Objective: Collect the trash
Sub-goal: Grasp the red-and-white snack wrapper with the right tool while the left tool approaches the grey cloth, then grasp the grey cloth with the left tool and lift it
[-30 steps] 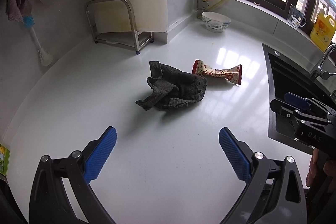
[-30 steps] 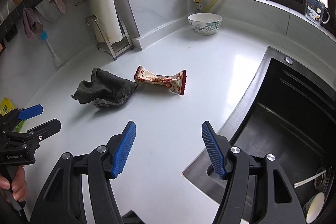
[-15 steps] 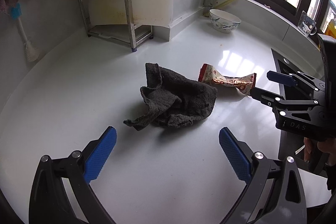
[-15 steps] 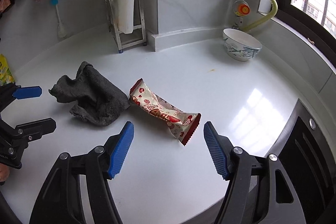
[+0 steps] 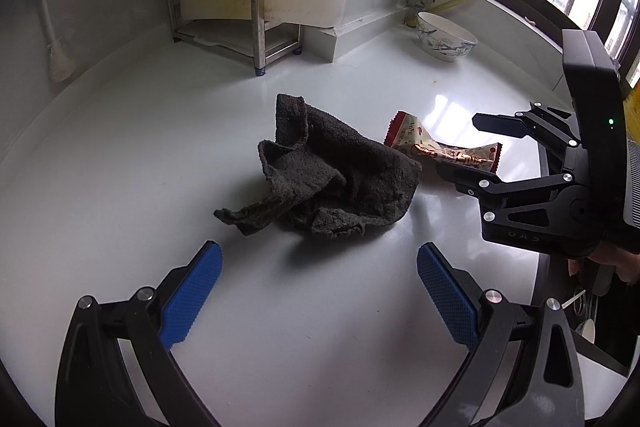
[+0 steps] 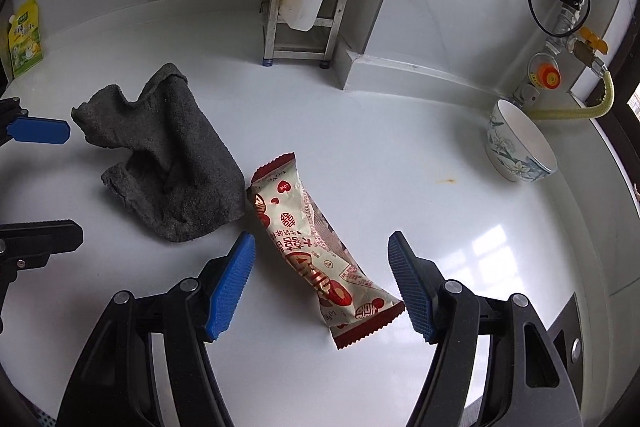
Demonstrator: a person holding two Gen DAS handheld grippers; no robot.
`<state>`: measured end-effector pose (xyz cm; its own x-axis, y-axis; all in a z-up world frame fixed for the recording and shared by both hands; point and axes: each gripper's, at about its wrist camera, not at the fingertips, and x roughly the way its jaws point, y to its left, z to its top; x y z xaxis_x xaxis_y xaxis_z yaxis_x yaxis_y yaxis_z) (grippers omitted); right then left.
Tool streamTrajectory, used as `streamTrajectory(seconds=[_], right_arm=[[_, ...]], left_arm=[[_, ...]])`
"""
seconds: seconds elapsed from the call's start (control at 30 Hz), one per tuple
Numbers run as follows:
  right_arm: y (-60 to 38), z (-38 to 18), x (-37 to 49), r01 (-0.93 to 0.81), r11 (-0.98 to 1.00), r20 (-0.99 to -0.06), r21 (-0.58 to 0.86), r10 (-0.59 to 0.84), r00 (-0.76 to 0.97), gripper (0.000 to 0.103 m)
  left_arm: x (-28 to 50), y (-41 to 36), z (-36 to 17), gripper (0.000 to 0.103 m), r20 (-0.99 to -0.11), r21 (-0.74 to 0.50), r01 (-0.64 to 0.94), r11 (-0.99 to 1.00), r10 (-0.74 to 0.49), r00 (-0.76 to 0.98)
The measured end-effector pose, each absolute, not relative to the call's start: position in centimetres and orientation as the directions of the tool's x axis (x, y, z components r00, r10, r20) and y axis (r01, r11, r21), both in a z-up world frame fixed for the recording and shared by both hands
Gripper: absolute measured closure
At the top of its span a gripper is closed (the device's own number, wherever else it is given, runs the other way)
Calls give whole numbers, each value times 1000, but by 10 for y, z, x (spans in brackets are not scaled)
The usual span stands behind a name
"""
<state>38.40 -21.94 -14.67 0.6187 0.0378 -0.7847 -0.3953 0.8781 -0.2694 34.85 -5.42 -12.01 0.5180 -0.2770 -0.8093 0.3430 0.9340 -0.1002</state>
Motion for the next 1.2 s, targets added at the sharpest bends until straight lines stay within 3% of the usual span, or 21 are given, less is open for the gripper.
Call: streamTrajectory(seconds=[0.17, 0.3, 0.37, 0.8, 1.2], right_arm=[[-211, -158, 393, -420, 857, -795, -298, 21, 607, 41], [-208, -163, 397, -429, 865, -816, -259, 41, 576, 72], [-210, -163, 396, -413, 882, -823, -227, 52, 565, 81], [-264, -132, 342, 18, 999, -756, 48, 24, 654, 83], [-253, -115, 270, 150, 982, -721, 115, -22, 692, 83]], left_arm=[[352, -50, -124, 7, -818, -111, 327, 938, -274, 506], [353, -48, -124, 7, -816, -115, 326, 938, -277, 508], [354, -48, -124, 7, -814, -120, 324, 938, -280, 509], [376, -72, -120, 7, -777, -87, 347, 934, -282, 563], [409, -94, -143, 10, -795, -33, 335, 942, -228, 562]])
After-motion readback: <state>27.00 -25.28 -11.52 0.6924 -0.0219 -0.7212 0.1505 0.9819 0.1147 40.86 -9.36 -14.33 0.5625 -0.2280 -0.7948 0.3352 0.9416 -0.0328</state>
